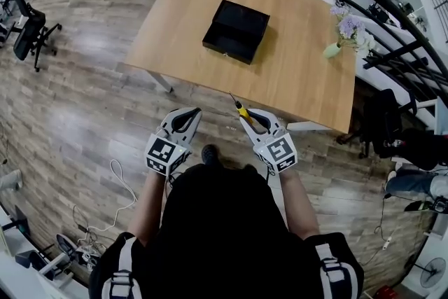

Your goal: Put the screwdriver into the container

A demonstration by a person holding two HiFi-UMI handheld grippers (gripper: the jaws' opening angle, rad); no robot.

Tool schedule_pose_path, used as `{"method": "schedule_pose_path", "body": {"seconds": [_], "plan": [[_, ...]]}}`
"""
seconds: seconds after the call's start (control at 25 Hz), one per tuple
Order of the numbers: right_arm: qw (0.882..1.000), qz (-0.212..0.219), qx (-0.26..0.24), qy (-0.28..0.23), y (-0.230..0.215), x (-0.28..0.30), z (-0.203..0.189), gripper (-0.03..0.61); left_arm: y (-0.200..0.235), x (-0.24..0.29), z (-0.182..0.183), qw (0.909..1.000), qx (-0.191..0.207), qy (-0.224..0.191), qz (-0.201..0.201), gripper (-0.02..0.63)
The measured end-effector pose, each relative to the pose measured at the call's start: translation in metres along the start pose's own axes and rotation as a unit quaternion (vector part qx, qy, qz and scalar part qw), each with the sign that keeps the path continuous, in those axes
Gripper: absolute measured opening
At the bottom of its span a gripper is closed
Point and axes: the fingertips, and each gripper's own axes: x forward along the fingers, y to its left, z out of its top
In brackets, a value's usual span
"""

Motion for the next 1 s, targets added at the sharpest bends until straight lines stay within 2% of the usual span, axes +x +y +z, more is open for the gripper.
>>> {"method": "schedule_pose_path", "body": {"seconds": [0.4, 0.64, 1.0], "plan": [[1.0, 0.022, -0.016, -0.007, 0.024, 0.042, 0.02, 0.087, 0.043, -0.033, -0.007, 0.9996, -0.009, -0.003, 0.027, 0.023], [1.0, 0.027, -0.014, -0.004, 0.031, 0.052, 0.018, 0.087, 0.047, -0.042, -0.011, 0.9995, -0.009, 0.002, 0.03, 0.023], [0.999, 0.034, -0.007, 0.003, 0.015, 0.053, 0.014, 0.087, 0.05, -0.033, -0.007, 0.9989, -0.017, 0.005, 0.044, 0.023]]}}
